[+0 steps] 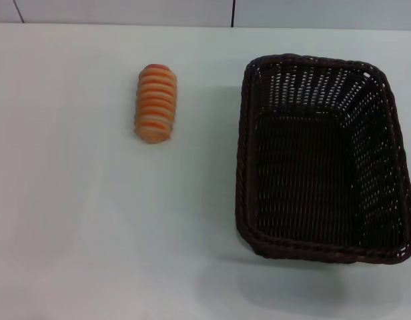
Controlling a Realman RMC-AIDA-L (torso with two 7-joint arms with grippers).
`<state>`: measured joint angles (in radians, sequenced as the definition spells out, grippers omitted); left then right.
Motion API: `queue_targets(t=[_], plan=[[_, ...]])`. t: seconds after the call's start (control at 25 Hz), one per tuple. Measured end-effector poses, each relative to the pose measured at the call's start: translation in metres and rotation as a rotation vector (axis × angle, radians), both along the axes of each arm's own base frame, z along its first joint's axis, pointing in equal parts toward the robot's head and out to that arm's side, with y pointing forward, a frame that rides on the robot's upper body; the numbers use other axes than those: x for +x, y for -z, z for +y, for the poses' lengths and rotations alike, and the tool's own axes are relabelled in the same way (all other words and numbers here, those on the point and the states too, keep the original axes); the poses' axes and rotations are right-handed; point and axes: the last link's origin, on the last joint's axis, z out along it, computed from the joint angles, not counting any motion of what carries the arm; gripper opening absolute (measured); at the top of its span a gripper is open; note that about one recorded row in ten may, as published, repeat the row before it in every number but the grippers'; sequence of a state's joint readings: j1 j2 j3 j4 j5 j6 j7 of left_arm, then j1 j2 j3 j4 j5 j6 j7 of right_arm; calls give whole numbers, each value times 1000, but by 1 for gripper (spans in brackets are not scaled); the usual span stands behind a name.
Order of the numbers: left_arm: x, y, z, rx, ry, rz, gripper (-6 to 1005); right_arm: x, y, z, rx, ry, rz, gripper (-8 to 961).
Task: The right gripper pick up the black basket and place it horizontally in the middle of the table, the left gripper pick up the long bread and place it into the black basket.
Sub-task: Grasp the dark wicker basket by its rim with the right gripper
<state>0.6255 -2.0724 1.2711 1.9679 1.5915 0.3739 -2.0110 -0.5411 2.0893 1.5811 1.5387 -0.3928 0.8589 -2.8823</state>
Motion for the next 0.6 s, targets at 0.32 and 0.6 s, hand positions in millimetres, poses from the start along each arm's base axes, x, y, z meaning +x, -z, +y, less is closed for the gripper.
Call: queue_targets(t=[0.32,0.6], plan=[[1,0,1,0,3,1,772,0,1,1,-7,3,-7,618],[0,-1,2,2,4,0,774,-1,2,2,-12,16,-5,618]])
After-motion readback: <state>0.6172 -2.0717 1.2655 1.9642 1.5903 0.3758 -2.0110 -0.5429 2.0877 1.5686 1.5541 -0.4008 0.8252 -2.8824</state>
